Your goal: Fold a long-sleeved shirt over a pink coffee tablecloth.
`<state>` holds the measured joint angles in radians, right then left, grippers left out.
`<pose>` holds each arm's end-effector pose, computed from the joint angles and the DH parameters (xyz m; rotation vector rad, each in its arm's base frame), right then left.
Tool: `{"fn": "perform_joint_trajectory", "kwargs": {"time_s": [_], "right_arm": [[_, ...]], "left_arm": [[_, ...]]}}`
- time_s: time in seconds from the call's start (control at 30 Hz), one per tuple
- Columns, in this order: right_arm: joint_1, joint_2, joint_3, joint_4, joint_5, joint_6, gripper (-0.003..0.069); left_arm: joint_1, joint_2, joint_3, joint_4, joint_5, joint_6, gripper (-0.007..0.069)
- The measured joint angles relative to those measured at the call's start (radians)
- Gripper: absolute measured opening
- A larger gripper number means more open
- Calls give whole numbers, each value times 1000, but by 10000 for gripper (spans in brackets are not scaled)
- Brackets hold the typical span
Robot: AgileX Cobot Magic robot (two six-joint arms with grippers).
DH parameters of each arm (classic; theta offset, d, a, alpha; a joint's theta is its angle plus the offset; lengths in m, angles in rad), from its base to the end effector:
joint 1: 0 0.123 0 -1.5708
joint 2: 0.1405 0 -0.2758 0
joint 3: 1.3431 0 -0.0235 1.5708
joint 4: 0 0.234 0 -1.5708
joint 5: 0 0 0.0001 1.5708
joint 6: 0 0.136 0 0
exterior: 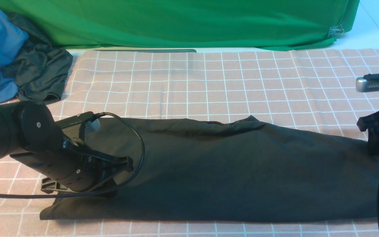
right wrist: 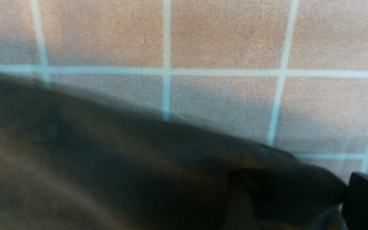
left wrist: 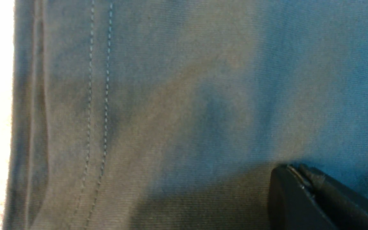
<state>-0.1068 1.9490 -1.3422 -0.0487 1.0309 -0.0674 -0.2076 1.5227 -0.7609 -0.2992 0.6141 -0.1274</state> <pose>0.3516 -0.0434 0.1309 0.0231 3.1242 -0.0682 0.2524 -0.0768 0.1419 -0.2022 2.8712 -0.3621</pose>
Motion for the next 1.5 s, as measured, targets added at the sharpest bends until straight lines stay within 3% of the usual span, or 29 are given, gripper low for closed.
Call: {"fn": "perform_joint_trajectory", "kwargs": {"time_s": [0.13, 0.2, 0.23, 0.33, 0.53, 0.67, 0.73, 0.77, 0.8, 0.83, 0.87, 0.97, 1.37, 1.5], "right_arm": [[0, 9, 0, 2, -1, -14, 297], [0, 8, 0, 4, -6, -19, 125], [0, 5, 0, 4, -11, -20, 82], [0, -13, -3, -4, -27, -20, 46], [0, -34, -36, -17, -48, -20, 46], [0, -34, -37, -24, -50, -18, 110], [0, -34, -40, -45, -36, -9, 249], [0, -34, -40, -48, -33, -6, 265], [0, -34, -43, -74, 6, 32, 402], [0, -34, -45, -77, 11, 37, 420], [-1, -34, -48, -91, 49, 59, 536], [-1, -34, -34, -96, 151, 75, 661], [-1, -28, 100, -96, 40, 120, 687], [-1, -14, 108, -90, 32, 119, 575]], "left_arm": [[0, 0, 0, -1, 0, 0, 13], [0, 0, 0, 2, 0, 0, 13], [0, 0, 0, 2, 0, 0, 13], [0, 0, 0, 3, 1, -1, 13], [0, 0, 0, 3, 5, -3, 13], [0, 0, 0, 8, 11, -3, 13], [0, -2, -1, 20, 13, -6, 13], [0, -4, -2, 22, 15, -6, 13], [0, -13, -10, 31, 27, -23, 13], [0, -15, -13, 32, 31, -28, 13], [0, -33, -27, 34, 39, -41, 13], [0, -103, -56, 34, 47, -50, 13], [0, -436, -61, 37, 240, -61, 13], [0, -555, -61, 37, 251, -86, 13]]}}
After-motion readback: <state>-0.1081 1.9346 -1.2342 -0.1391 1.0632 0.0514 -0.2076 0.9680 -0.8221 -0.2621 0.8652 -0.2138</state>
